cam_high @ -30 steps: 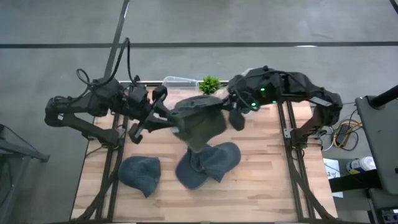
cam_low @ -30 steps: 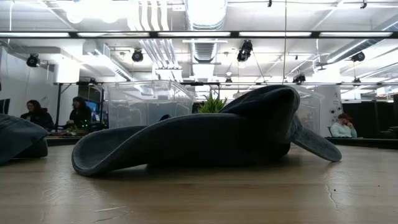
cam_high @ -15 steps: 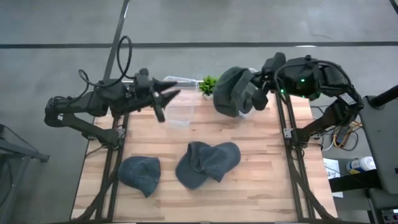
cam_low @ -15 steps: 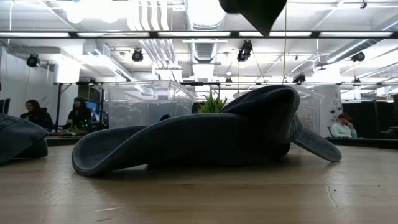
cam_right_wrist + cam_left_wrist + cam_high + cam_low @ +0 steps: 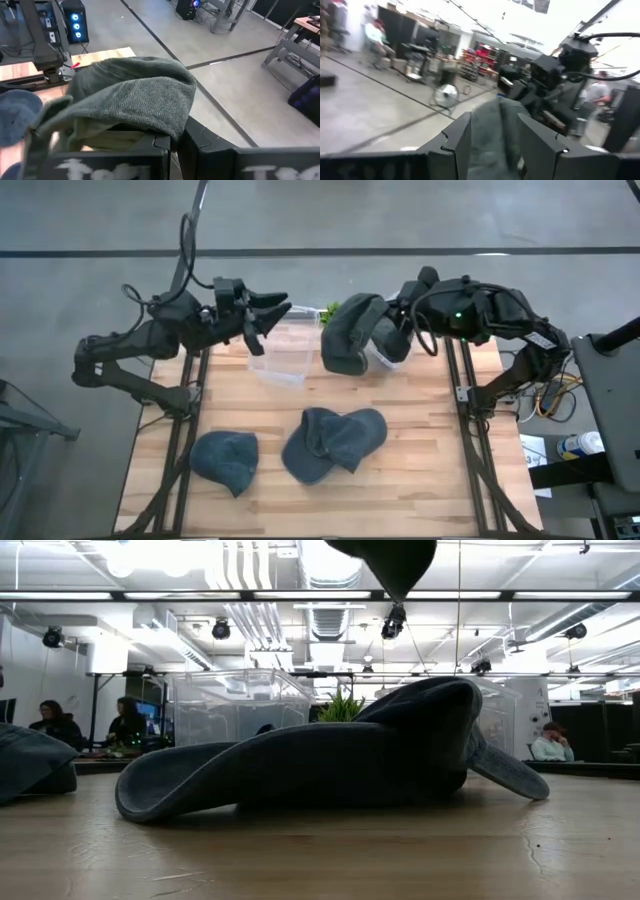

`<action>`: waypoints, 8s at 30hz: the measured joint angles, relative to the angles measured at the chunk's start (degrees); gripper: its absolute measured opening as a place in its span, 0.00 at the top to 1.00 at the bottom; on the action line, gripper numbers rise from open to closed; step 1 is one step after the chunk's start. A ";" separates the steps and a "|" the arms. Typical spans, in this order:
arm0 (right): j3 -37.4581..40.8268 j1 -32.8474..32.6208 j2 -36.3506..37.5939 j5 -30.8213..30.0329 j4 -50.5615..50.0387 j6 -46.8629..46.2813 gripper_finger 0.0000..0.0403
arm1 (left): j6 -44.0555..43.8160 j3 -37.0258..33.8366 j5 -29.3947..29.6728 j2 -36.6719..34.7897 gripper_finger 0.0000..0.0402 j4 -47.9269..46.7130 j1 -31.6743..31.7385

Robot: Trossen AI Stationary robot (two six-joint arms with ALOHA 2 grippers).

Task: Pick & Place hat
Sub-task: Put the green cap in the right transparent bin

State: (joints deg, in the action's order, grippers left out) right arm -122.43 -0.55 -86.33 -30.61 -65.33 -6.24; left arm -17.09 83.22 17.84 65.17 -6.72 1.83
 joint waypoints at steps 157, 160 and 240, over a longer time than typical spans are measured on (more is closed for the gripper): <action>-2.80 5.65 -2.60 20.15 -1.00 -14.46 0.08 | 50.93 7.52 11.68 17.13 1.00 -6.93 3.58; -3.37 5.68 -4.84 20.78 -1.23 -13.45 0.08 | 50.93 7.52 11.68 17.13 1.00 -6.95 3.58; 9.18 12.80 4.74 -13.39 -10.91 -26.81 0.98 | 34.99 7.50 21.10 11.00 0.58 -12.83 0.43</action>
State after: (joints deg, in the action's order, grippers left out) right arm -113.25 12.25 -81.60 -44.00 -76.24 -33.05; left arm 17.90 90.72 38.94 76.18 -19.55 2.26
